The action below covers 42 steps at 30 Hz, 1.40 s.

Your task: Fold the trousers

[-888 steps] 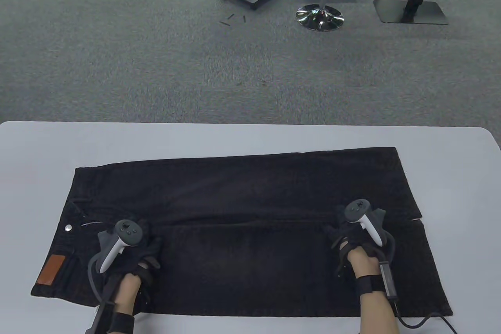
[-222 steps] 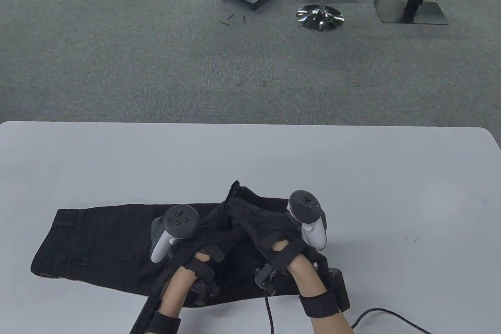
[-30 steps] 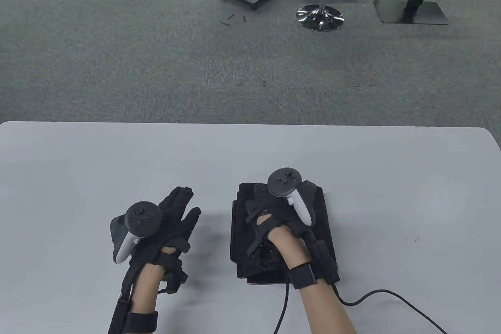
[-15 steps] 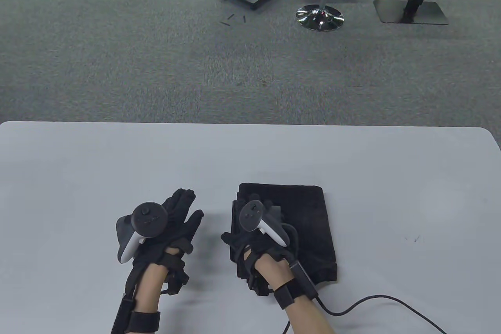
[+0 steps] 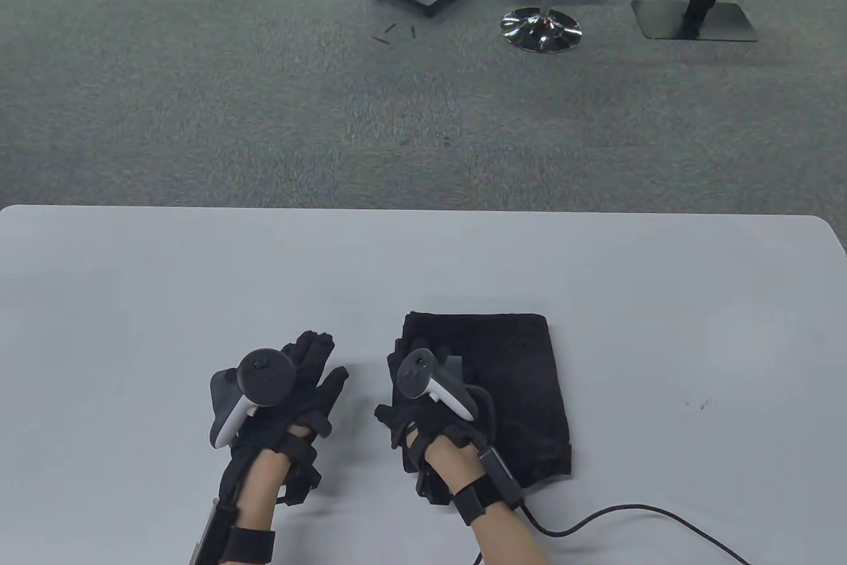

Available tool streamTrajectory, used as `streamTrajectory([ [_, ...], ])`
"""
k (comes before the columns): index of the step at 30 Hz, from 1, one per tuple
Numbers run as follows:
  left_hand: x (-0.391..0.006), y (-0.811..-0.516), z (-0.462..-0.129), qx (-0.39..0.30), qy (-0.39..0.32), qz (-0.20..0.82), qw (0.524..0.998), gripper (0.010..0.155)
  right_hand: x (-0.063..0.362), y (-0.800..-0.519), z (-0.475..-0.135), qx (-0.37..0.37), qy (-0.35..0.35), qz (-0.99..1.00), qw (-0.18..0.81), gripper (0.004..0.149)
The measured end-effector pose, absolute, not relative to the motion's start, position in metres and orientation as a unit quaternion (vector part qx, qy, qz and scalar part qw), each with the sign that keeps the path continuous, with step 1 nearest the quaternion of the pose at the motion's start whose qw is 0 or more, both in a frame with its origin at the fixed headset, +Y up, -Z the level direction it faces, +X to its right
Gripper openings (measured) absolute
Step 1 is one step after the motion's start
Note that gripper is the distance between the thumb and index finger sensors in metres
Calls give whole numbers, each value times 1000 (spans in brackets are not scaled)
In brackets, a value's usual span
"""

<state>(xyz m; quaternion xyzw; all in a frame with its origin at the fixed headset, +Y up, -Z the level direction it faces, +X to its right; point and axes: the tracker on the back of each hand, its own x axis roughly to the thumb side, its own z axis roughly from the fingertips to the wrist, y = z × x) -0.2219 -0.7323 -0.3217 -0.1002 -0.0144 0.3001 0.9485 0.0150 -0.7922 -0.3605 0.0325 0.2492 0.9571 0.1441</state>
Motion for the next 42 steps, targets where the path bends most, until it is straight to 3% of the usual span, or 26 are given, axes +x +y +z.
streamTrajectory([
  [7,-225,-740,-322,-108,-5,291,951,70,68,-789,-375,17,230,965,128,78],
  [19,-224,-743,-322,-110,-7,282,953,70,221,-776,-391,-160,214,962,59,72],
  [24,-220,-743,-322,-114,-12,279,953,70,260,-773,-383,-226,202,952,43,70],
  [30,-215,-742,-321,-113,-18,268,957,70,243,-762,-380,-226,151,962,19,68],
  [33,-212,-744,-320,-111,-22,257,960,70,218,-754,-381,-189,123,974,21,69],
  [42,-202,-749,-317,-96,-36,201,974,72,111,-719,-363,-5,9,985,171,70],
])
